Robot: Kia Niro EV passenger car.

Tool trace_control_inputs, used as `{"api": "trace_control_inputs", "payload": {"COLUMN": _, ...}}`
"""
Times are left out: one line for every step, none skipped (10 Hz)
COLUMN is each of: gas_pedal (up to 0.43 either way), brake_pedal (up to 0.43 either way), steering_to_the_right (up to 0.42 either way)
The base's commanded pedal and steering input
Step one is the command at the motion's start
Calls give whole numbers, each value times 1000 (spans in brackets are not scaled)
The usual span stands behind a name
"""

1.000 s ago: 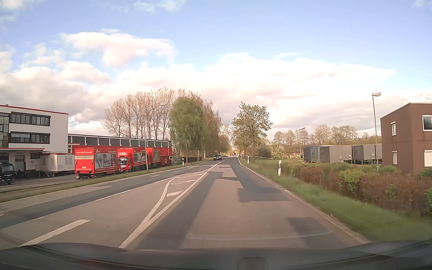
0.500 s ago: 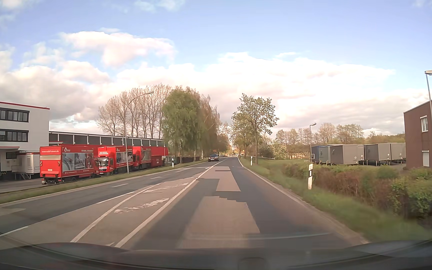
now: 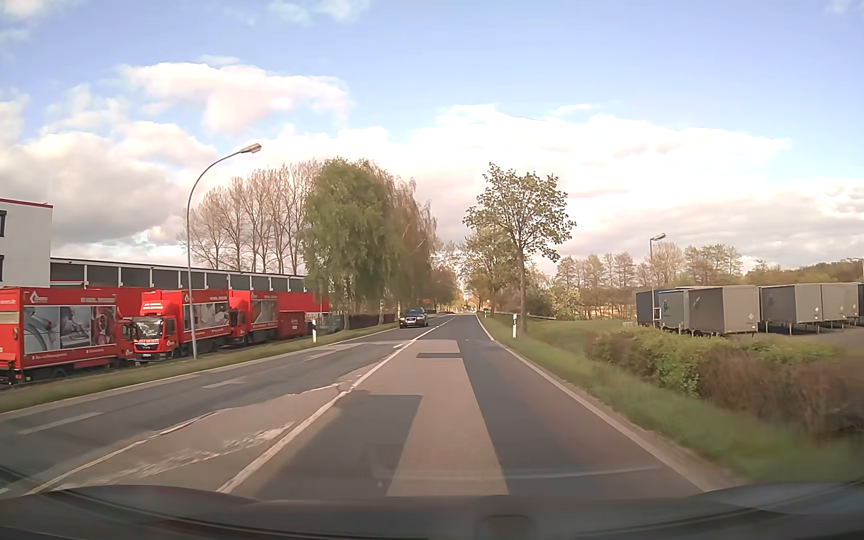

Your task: Follow the waypoints while adhering to traffic rules and regulations

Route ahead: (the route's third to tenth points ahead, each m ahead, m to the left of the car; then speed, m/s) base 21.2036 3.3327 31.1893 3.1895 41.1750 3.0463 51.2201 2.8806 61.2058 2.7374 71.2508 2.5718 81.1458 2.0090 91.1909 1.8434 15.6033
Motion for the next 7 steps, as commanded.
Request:
{"api": "trace_control_inputs", "payload": {"gas_pedal": 268, "brake_pedal": 0, "steering_to_the_right": -3}}
{"api": "trace_control_inputs", "payload": {"gas_pedal": 268, "brake_pedal": 0, "steering_to_the_right": -3}}
{"api": "trace_control_inputs", "payload": {"gas_pedal": 260, "brake_pedal": 0, "steering_to_the_right": -2}}
{"api": "trace_control_inputs", "payload": {"gas_pedal": 260, "brake_pedal": 0, "steering_to_the_right": -2}}
{"api": "trace_control_inputs", "payload": {"gas_pedal": 260, "brake_pedal": 0, "steering_to_the_right": -2}}
{"api": "trace_control_inputs", "payload": {"gas_pedal": 260, "brake_pedal": 0, "steering_to_the_right": -2}}
{"api": "trace_control_inputs", "payload": {"gas_pedal": 260, "brake_pedal": 0, "steering_to_the_right": -3}}
